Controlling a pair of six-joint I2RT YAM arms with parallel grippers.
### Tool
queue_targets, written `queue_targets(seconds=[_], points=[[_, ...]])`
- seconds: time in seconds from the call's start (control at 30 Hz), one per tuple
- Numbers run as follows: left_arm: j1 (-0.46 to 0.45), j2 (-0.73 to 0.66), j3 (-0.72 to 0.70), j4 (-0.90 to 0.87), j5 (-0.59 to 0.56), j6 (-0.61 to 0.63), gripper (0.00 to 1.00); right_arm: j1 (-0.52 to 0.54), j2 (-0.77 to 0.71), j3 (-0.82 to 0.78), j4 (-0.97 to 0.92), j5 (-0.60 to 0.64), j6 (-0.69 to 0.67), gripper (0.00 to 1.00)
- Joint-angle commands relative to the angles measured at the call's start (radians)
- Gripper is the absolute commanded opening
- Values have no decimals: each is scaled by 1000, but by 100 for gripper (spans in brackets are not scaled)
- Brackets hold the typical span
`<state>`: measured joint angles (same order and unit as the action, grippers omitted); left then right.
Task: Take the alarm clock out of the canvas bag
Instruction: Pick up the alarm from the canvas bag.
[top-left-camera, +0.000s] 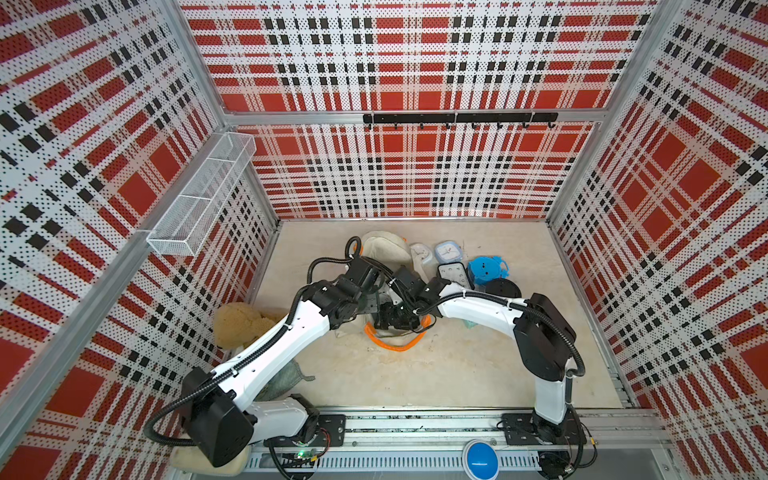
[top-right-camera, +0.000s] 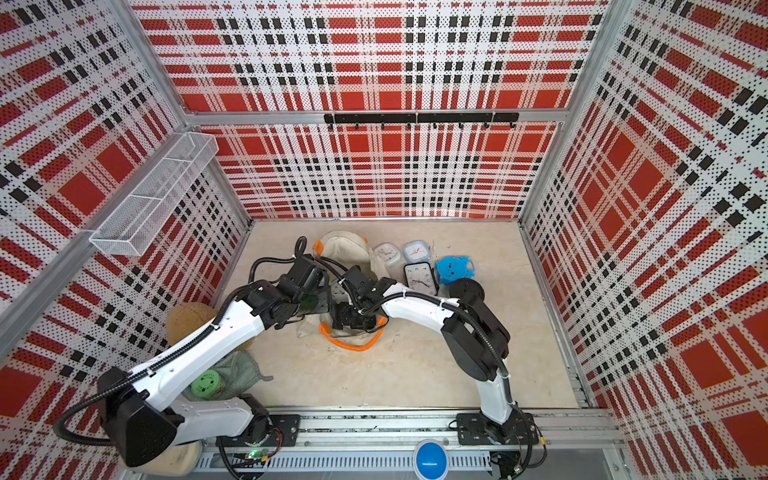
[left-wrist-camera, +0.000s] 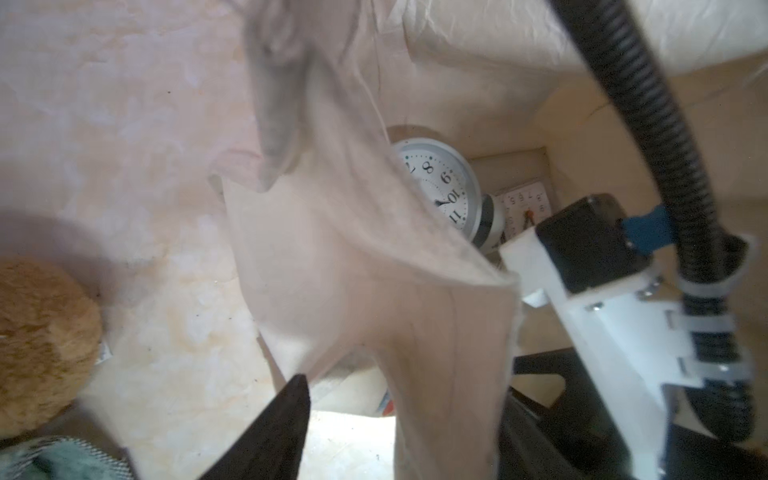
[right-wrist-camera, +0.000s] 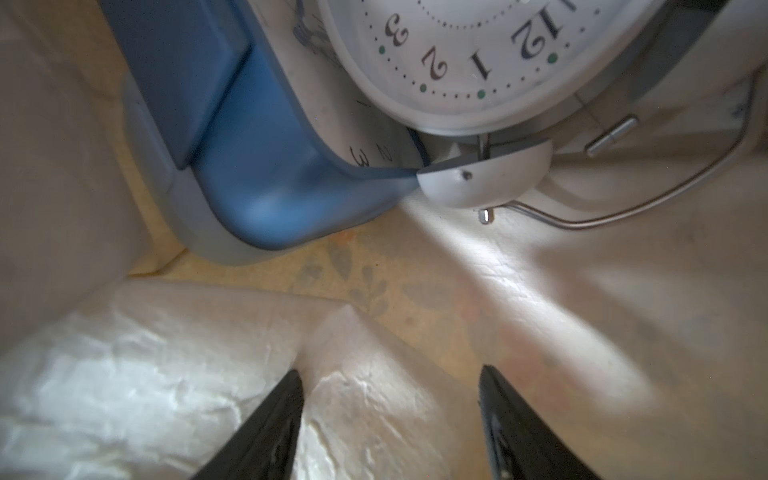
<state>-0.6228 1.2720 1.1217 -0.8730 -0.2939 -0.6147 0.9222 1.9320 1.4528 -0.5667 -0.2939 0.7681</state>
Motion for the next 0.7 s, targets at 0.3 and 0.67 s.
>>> queue_targets(seconds=[0.3,0.67], points=[[-29,-221,-128,-159,-21,-162,6,-50,-98,-124,83,10,85,75],[-63,-374,-313,-217,-20,-334,5,-65,-5,68,126,-41,36,82]])
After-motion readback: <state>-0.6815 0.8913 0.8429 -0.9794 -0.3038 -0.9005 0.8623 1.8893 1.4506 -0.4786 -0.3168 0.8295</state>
